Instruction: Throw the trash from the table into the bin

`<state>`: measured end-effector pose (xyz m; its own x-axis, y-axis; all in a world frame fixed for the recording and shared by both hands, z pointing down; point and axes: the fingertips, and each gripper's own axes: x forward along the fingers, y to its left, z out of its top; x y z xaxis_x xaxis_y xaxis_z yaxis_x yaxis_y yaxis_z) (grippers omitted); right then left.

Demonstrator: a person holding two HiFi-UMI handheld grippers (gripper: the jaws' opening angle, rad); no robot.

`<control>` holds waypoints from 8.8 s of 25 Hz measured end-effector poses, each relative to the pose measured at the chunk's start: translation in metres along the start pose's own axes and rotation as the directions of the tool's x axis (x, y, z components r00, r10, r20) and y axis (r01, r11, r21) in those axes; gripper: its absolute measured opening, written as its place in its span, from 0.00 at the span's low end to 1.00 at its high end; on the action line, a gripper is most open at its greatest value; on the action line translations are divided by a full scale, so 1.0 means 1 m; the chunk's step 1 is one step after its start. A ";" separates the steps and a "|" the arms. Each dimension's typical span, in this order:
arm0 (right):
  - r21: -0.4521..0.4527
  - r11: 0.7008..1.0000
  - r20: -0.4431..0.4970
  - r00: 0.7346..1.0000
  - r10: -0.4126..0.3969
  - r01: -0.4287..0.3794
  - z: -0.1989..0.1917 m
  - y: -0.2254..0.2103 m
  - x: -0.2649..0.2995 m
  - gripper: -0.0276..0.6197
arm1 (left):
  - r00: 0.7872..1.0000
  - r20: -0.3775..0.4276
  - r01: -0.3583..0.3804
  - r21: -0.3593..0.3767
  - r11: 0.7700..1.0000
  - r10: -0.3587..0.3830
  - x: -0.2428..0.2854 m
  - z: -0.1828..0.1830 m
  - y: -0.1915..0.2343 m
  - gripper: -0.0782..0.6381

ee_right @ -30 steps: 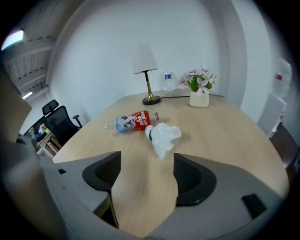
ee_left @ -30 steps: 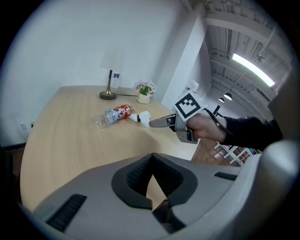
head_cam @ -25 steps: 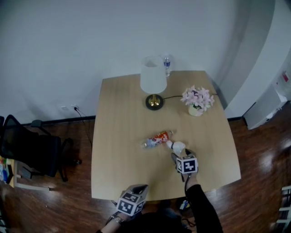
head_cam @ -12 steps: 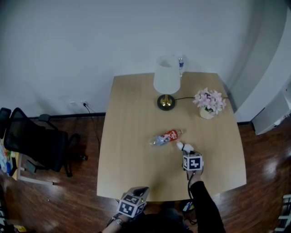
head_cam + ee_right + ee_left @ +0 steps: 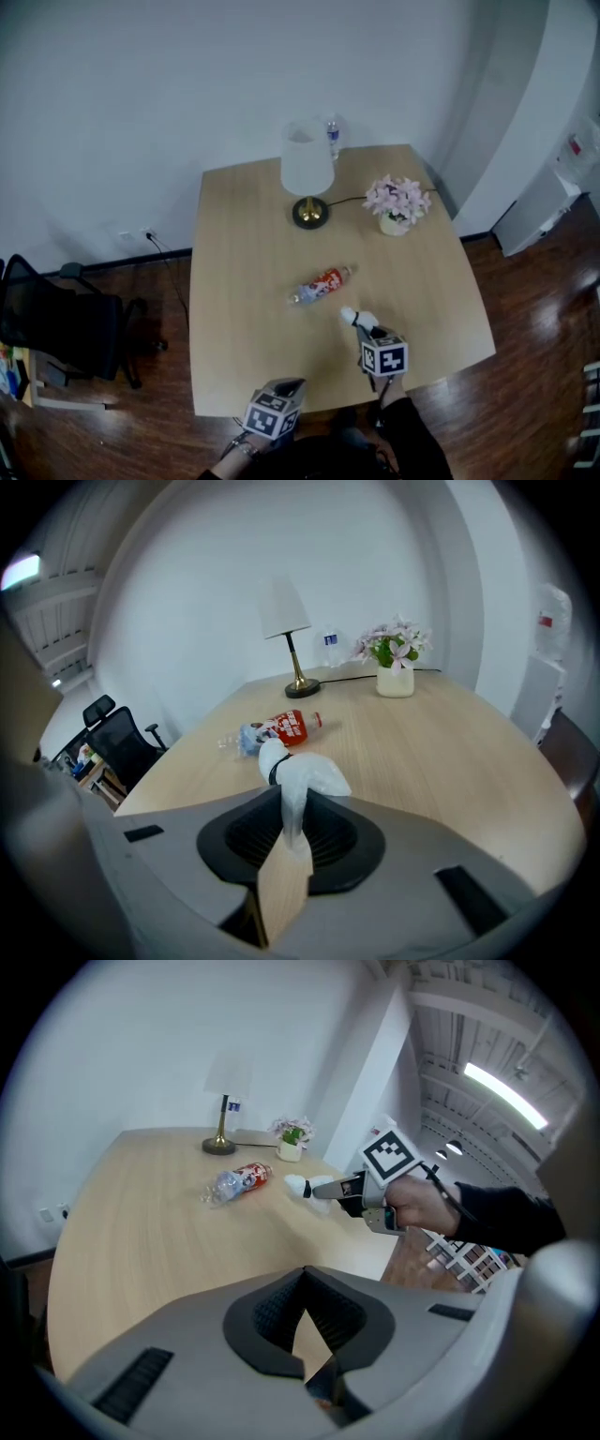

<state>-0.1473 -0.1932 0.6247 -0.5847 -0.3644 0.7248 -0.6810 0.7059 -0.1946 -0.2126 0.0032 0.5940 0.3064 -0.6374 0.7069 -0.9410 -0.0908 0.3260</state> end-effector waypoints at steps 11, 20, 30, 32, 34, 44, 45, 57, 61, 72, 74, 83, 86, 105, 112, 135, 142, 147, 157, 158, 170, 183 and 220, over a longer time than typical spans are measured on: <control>0.116 0.993 0.034 0.999 -0.007 0.003 -0.071 0.055 -0.114 0.14 | 0.983 -0.096 0.174 0.188 0.967 -0.158 0.024 0.008 -0.044 0.12; 0.218 0.976 0.036 0.999 -0.031 0.023 -0.108 0.074 -0.138 0.14 | 0.963 -0.159 0.252 0.258 0.933 -0.216 0.025 -0.006 -0.069 0.12; 0.384 0.918 0.033 0.992 -0.125 0.103 -0.165 0.047 -0.169 0.14 | 0.918 -0.282 0.371 0.354 0.859 -0.281 0.045 -0.026 -0.119 0.12; 0.432 0.892 0.025 0.988 -0.155 0.130 -0.186 0.038 -0.179 0.14 | 0.899 -0.319 0.412 0.381 0.828 -0.300 0.050 -0.033 -0.139 0.12; 0.483 0.860 0.005 0.982 -0.188 0.162 -0.211 0.028 -0.189 0.14 | 0.875 -0.360 0.459 0.407 0.790 -0.323 0.056 -0.043 -0.164 0.12; 0.695 0.656 -0.130 0.949 -0.288 0.295 -0.358 -0.031 -0.219 0.14 | 0.759 -0.544 0.627 0.458 0.630 -0.359 0.087 -0.101 -0.254 0.12; 0.703 0.644 -0.140 0.947 -0.288 0.300 -0.368 -0.037 -0.214 0.14 | 0.751 -0.558 0.633 0.456 0.625 -0.353 0.092 -0.106 -0.258 0.12; 0.784 0.460 -0.320 0.907 -0.275 0.416 -0.564 -0.152 -0.082 0.14 | 0.721 -0.635 0.617 0.405 0.675 -0.278 0.176 -0.177 -0.289 0.12; 0.801 0.423 -0.356 0.905 -0.233 0.424 -0.600 -0.162 -0.038 0.14 | 0.703 -0.664 0.613 0.383 0.691 -0.255 0.196 -0.198 -0.277 0.12; 0.826 0.408 -0.349 0.922 -0.170 0.388 -0.624 -0.153 -0.010 0.49 | 0.676 -0.695 0.607 0.338 0.719 -0.244 0.209 -0.222 -0.272 0.12; 0.818 0.421 -0.350 0.920 -0.175 0.392 -0.621 -0.147 -0.020 0.49 | 0.680 -0.690 0.608 0.341 0.717 -0.249 0.207 -0.220 -0.278 0.12; 0.809 0.487 -0.255 0.943 -0.213 0.329 -0.552 -0.117 -0.082 0.49 | 0.718 -0.642 0.596 0.368 0.714 -0.269 0.189 -0.193 -0.287 0.12; 0.788 0.533 -0.223 0.950 -0.219 0.308 -0.512 -0.104 -0.114 0.49 | 0.735 -0.621 0.586 0.381 0.715 -0.272 0.179 -0.178 -0.283 0.12; 0.325 0.943 -0.009 0.997 0.082 -0.074 -0.191 0.047 -0.165 0.48 | 0.928 -0.284 0.323 0.289 0.901 -0.242 0.029 -0.058 -0.149 0.12; 0.118 0.985 -0.068 0.988 0.137 -0.128 -0.131 0.091 -0.131 0.48 | 0.983 -0.087 0.172 0.142 0.975 -0.160 -0.004 -0.017 -0.069 0.11; 0.252 0.964 -0.015 0.996 -0.085 0.086 -0.050 0.170 -0.049 0.48 | 0.987 0.019 0.154 0.154 0.976 -0.159 -0.063 0.000 0.080 0.12; 0.426 0.894 0.049 0.983 -0.178 0.141 0.019 0.121 0.000 0.54 | 0.994 0.012 0.104 0.131 0.986 -0.106 -0.061 0.014 0.103 0.12; 0.547 0.827 0.047 0.981 -0.187 0.131 0.051 0.085 0.043 0.59 | 0.999 -0.016 0.050 0.126 0.991 -0.048 -0.067 0.026 0.120 0.12; 0.662 0.729 -0.055 0.981 -0.184 0.174 0.062 0.051 0.120 0.59 | 0.998 -0.047 -0.032 0.114 0.993 0.038 -0.065 0.059 0.163 0.12; 0.654 0.735 -0.064 0.981 -0.181 0.178 0.063 0.051 0.125 0.59 | 0.998 -0.051 -0.032 0.113 0.993 0.038 -0.063 0.059 0.166 0.12; 0.461 0.873 -0.166 0.982 -0.090 0.158 0.049 0.071 0.156 0.53 | 0.997 -0.077 -0.009 0.102 0.995 0.017 -0.055 0.051 0.167 0.12; 0.314 0.946 0.012 0.997 0.081 -0.081 0.058 0.145 0.047 0.53 | 0.999 0.002 0.037 0.089 0.995 -0.037 -0.068 0.040 0.151 0.12; 0.727 0.680 -0.038 0.995 -0.096 0.093 -0.324 0.040 -0.204 0.53 | 0.851 -0.415 0.492 0.417 0.764 -0.321 0.048 -0.098 -0.190 0.12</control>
<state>0.0877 0.1059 0.6830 -0.4996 -0.4073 0.7645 -0.8382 0.0046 -0.5453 -0.0048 0.0648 0.6272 0.6227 -0.1958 0.7576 -0.6286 -0.7018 0.3352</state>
